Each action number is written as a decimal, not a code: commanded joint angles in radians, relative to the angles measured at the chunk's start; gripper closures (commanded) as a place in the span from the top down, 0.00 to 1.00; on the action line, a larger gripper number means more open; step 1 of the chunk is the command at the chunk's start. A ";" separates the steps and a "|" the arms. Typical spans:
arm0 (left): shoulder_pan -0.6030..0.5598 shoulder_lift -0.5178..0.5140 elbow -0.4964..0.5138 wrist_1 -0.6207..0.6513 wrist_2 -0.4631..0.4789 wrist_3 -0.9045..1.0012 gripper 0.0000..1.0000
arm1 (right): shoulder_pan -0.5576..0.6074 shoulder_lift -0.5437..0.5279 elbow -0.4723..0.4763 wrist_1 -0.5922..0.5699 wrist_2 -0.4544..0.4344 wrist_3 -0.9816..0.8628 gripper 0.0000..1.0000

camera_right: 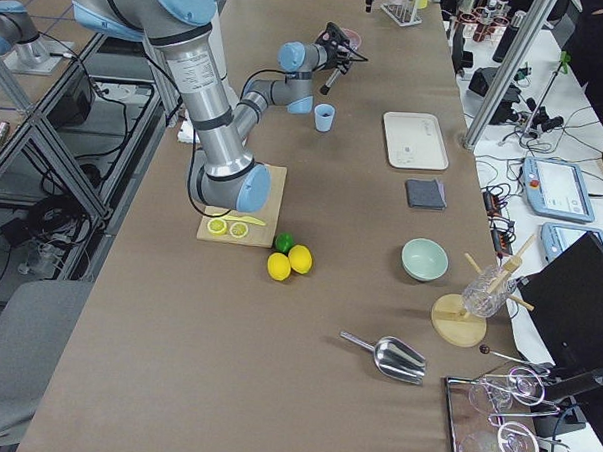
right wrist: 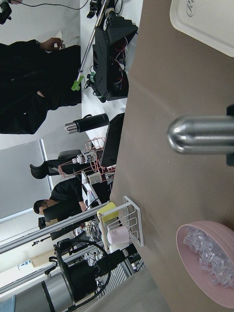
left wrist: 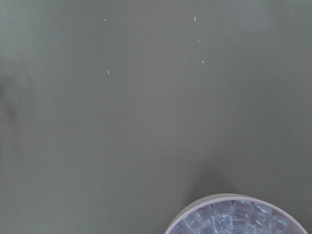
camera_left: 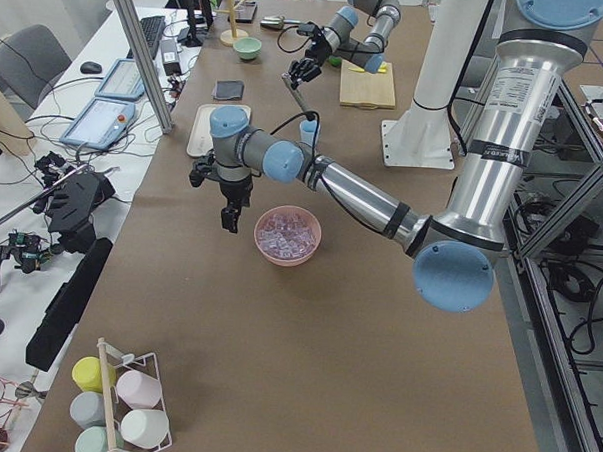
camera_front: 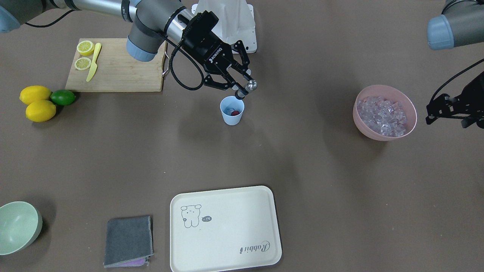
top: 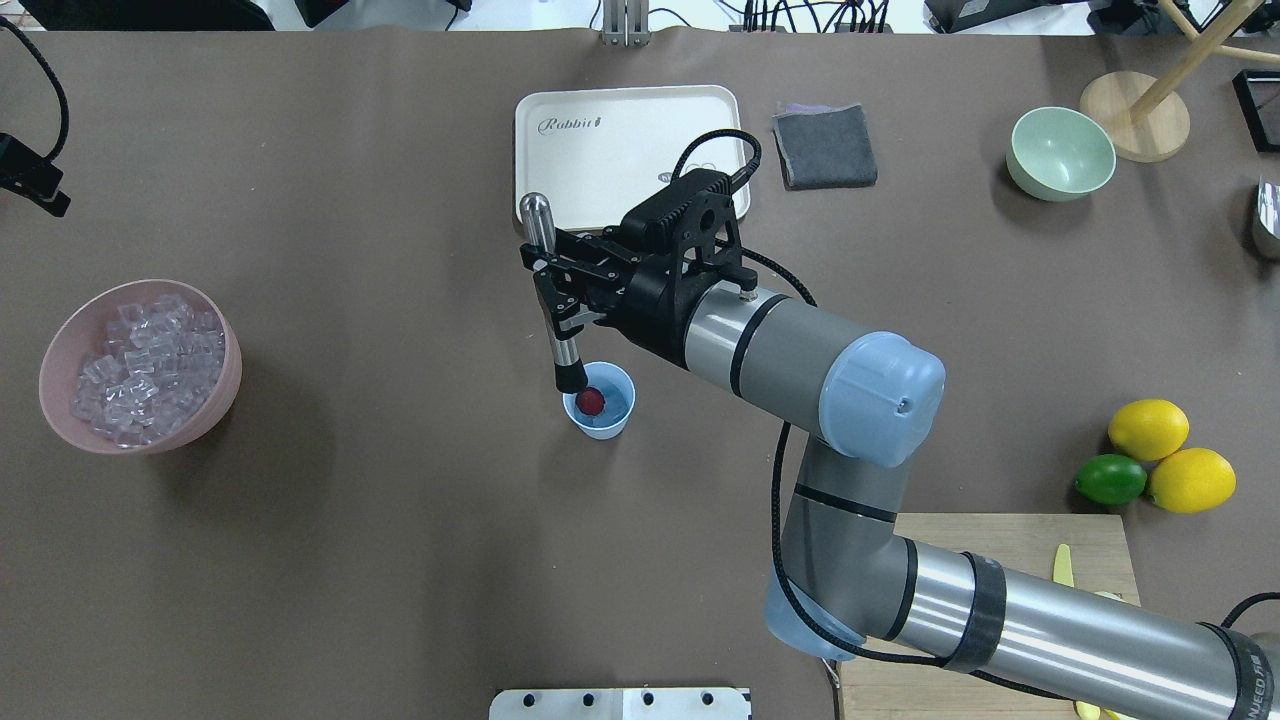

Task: Mash ice and strawberries in cup
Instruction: 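Press the muddler down into the cup repeatedly with the right gripper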

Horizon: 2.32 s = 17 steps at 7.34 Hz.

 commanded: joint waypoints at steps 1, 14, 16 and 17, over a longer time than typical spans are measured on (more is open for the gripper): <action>0.000 -0.001 0.000 0.000 0.000 0.000 0.97 | -0.002 -0.012 -0.017 0.038 0.000 -0.035 0.00; -0.002 0.000 -0.012 0.002 0.002 -0.003 0.97 | -0.026 -0.019 -0.133 0.139 -0.005 -0.053 0.00; 0.000 0.000 -0.009 0.002 0.002 -0.003 0.97 | -0.007 -0.015 -0.062 0.130 -0.005 -0.049 0.00; 0.000 0.000 -0.008 0.002 0.000 -0.003 0.97 | 0.003 -0.015 -0.034 0.113 -0.003 -0.049 0.00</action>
